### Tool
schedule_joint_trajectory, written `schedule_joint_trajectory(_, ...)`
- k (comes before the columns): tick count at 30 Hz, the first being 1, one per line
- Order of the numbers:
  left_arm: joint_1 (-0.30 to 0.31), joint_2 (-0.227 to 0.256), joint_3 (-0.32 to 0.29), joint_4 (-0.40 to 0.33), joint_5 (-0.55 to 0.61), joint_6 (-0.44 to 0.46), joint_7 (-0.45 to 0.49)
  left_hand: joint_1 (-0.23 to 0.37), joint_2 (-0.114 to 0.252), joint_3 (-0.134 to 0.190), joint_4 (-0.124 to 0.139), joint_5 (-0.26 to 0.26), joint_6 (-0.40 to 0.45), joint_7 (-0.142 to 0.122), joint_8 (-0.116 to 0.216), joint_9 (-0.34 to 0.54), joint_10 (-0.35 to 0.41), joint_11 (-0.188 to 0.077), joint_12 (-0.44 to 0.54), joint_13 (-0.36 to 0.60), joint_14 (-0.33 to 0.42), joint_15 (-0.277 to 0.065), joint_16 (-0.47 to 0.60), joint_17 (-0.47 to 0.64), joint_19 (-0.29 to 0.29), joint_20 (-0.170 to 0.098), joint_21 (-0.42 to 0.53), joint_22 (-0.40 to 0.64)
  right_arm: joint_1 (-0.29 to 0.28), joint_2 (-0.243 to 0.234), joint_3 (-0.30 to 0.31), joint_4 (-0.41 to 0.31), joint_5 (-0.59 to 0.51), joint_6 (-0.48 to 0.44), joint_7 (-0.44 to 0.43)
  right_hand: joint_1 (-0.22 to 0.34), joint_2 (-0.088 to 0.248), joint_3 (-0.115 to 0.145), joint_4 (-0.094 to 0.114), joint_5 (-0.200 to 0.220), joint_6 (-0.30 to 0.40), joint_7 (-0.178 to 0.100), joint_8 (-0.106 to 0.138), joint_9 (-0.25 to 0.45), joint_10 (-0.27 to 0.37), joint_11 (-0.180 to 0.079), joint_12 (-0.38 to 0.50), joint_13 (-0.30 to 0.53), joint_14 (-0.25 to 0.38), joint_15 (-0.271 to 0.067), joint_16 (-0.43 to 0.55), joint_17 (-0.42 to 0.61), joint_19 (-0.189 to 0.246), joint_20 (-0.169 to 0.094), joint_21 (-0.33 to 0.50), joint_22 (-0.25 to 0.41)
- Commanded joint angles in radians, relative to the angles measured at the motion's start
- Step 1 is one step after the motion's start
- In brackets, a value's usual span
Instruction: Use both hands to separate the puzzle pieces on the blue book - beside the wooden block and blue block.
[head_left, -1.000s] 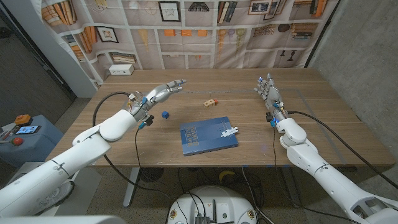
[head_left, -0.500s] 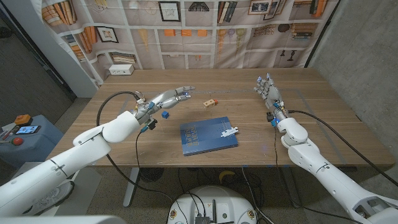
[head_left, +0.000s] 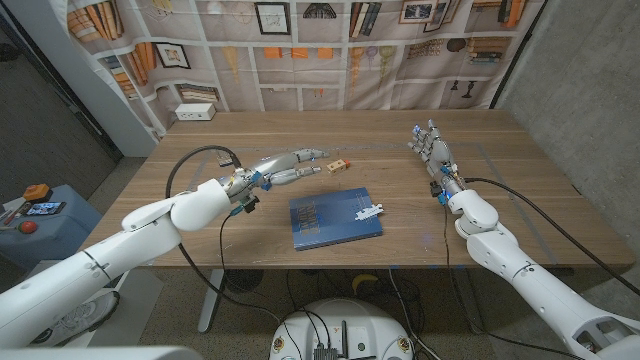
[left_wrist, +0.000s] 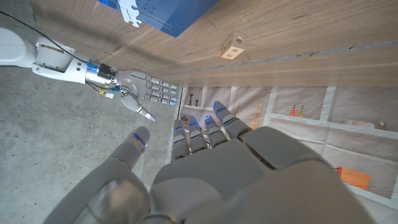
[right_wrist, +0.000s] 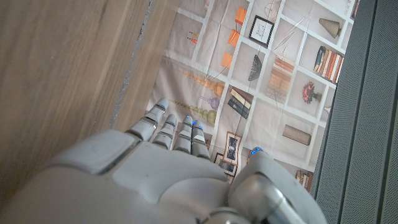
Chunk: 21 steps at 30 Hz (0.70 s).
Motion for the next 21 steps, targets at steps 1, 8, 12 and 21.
schedule_joint_trajectory(1,-0.024,-0.002,0.032,0.000,0.087,-0.041,-0.036,-0.018,0.087,0.000,0.013,0.000,0.004,-0.010,0.002,0.003,0.003,-0.017,-0.004,0.002,-0.008,-0.091,0.003,0.002,-0.006,-0.112,-0.005,0.003,0.011,-0.002,-0.001,0.024,0.013,-0.005,0.024,-0.006,-0.002,0.005,0.000,-0.003,-0.001,0.001,-0.001,0.003,0.000,-0.004,-0.002,0.001,-0.005,-0.001,0.002,-0.002,-0.001,-0.005,-0.002,0.005)
schedule_joint_trajectory(8,-0.029,-0.005,0.044,0.010,0.115,-0.061,-0.046,-0.029,0.084,-0.005,0.025,0.001,0.004,-0.011,0.002,0.003,0.003,-0.022,-0.005,0.002,-0.014,-0.097,0.002,0.002,-0.012,-0.113,-0.006,0.003,0.019,0.001,-0.003,0.042,0.013,0.003,0.037,-0.009,-0.001,0.006,0.001,-0.003,0.000,0.002,0.000,0.003,0.001,-0.005,-0.002,0.000,-0.005,-0.004,0.003,-0.006,0.001,-0.007,-0.006,0.005)
schedule_joint_trajectory(12,-0.038,-0.014,0.058,0.026,0.135,-0.075,-0.050,-0.033,0.083,-0.007,0.030,0.002,0.005,-0.012,0.003,0.003,0.005,-0.024,-0.005,0.002,-0.014,-0.098,0.002,0.001,-0.015,-0.114,-0.007,0.003,0.020,-0.002,-0.004,0.045,0.012,0.003,0.041,-0.009,0.000,0.007,0.001,-0.003,0.001,0.001,0.000,0.003,0.001,-0.006,-0.002,0.000,-0.006,-0.005,0.003,-0.008,0.002,-0.008,-0.009,0.005)
schedule_joint_trajectory(21,-0.086,-0.023,0.093,0.059,0.233,-0.136,-0.059,-0.042,0.080,-0.010,0.041,0.004,0.000,-0.020,0.001,0.003,0.001,-0.032,-0.007,0.002,-0.022,-0.102,0.000,0.000,-0.029,-0.118,-0.010,0.003,0.011,-0.014,0.005,0.045,0.013,0.013,0.043,-0.011,0.001,0.009,0.001,-0.004,0.003,0.001,0.000,0.003,0.002,-0.006,-0.002,-0.001,-0.006,-0.005,0.004,-0.013,0.003,-0.008,-0.014,0.005)
